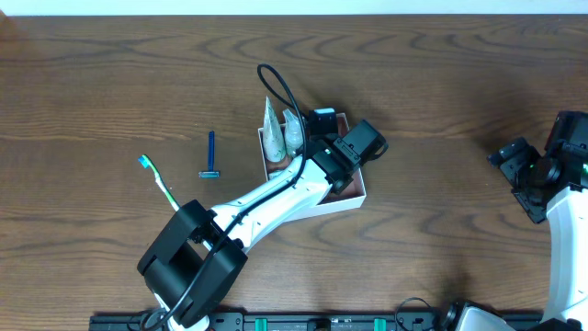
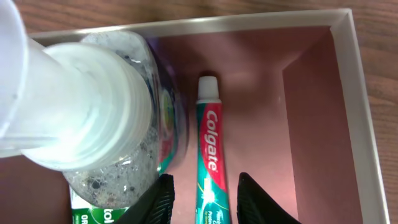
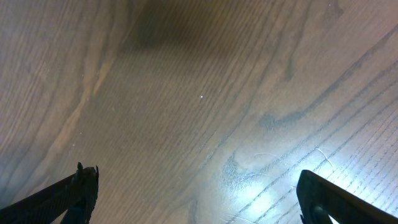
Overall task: Pack container
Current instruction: 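Lower the tube beside the soap bottle and open the left gripper, then move the left gripper back to the blue razor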
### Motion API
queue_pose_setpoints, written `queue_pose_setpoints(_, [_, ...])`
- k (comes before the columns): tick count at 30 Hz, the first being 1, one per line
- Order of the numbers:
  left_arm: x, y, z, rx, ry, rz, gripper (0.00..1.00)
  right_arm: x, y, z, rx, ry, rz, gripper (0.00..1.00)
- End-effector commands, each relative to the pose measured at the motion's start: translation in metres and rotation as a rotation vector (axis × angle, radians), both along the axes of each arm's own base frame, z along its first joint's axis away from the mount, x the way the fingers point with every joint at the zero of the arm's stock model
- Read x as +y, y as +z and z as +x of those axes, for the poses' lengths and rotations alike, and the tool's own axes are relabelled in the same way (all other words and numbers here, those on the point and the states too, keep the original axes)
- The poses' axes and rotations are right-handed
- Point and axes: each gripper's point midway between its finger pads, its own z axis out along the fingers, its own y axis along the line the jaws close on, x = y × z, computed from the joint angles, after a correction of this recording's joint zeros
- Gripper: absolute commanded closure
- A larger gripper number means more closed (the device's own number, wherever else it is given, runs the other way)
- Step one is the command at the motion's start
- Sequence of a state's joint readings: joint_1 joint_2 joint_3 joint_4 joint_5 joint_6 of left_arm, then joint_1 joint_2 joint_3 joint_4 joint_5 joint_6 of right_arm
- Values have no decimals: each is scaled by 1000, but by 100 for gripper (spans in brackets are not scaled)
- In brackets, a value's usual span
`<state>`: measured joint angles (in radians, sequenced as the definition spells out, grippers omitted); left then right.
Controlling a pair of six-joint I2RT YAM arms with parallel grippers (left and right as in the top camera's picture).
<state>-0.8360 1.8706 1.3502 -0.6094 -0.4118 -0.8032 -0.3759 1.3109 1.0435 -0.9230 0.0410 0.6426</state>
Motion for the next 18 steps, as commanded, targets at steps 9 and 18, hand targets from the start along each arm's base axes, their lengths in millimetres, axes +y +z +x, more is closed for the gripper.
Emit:
queue_pose_setpoints(9, [-25, 122, 12, -230, -252, -2, 65, -3, 3, 1, -1, 4, -12, 1])
queue_pose_setpoints(18, [39, 229, -21, -402, -233, 18, 59, -3, 3, 1, -1, 4, -12, 1])
